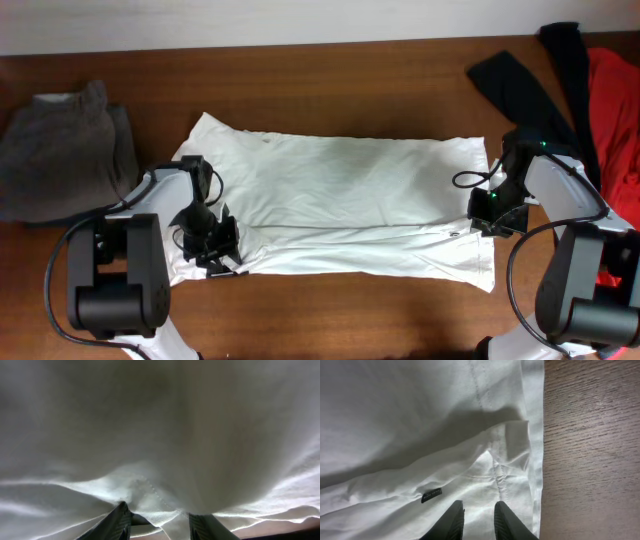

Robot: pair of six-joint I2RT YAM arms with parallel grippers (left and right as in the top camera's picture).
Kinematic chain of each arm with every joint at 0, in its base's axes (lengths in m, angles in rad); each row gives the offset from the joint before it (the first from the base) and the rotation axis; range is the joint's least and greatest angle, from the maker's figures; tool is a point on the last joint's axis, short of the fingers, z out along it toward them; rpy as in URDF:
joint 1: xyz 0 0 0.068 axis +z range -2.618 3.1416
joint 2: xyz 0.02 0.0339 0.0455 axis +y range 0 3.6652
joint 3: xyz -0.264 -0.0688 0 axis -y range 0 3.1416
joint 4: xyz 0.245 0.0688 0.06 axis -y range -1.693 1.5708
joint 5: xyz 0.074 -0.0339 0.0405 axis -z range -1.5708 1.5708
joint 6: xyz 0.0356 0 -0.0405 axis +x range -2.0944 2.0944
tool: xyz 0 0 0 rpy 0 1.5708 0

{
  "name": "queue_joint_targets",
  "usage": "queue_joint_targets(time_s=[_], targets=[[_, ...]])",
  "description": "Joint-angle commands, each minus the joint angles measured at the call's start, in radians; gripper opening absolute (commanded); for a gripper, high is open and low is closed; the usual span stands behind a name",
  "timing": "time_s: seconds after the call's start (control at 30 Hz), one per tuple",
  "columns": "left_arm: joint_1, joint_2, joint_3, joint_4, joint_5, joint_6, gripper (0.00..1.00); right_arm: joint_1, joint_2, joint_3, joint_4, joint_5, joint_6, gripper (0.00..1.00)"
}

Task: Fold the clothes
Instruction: 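Move the left gripper to the T-shirt's upper left corner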

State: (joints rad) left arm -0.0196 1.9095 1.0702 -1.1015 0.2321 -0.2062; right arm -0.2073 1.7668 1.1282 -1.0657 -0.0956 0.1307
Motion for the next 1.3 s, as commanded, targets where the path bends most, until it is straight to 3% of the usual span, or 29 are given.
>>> queue_joint_targets(time_s=[0.0,0.13,0.3,0.33,0.53,0.73,0.97,1.27], targets=[[-0.004,0.052,-0.063,0.013,-0.076,-0.01,0.39,0.004,0.005,0.001,0.0,0.006,-0.004,0.26],[-0.004,-0.06,-0.063,0.031,-0.132,-0.025,0.4,0.004,0.005,0.001,0.007,0.016,-0.003,0.26],[-0.004,-0.215,-0.036,0.145,-0.151,-0.025,0.55,0.004,-0.007,0.033,0.001,-0.01,-0.003,0.26],[-0.004,-0.249,-0.019,0.169,-0.151,-0.024,0.65,0.004,-0.02,0.053,-0.01,-0.01,-0.003,0.26],[-0.004,-0.317,0.108,0.266,-0.151,0.046,0.86,0.004,-0.111,0.183,-0.082,-0.01,-0.013,0.29],[0.032,-0.251,0.286,0.347,-0.15,0.145,0.87,0.004,-0.185,0.232,-0.136,-0.01,-0.049,0.32],[0.077,0.033,0.529,0.389,-0.15,0.2,0.87,0.004,-0.19,0.232,-0.167,-0.01,-0.049,0.32],[0.088,0.266,0.576,0.614,-0.029,0.207,0.84,0.004,-0.19,0.232,-0.169,-0.01,-0.049,0.33]])
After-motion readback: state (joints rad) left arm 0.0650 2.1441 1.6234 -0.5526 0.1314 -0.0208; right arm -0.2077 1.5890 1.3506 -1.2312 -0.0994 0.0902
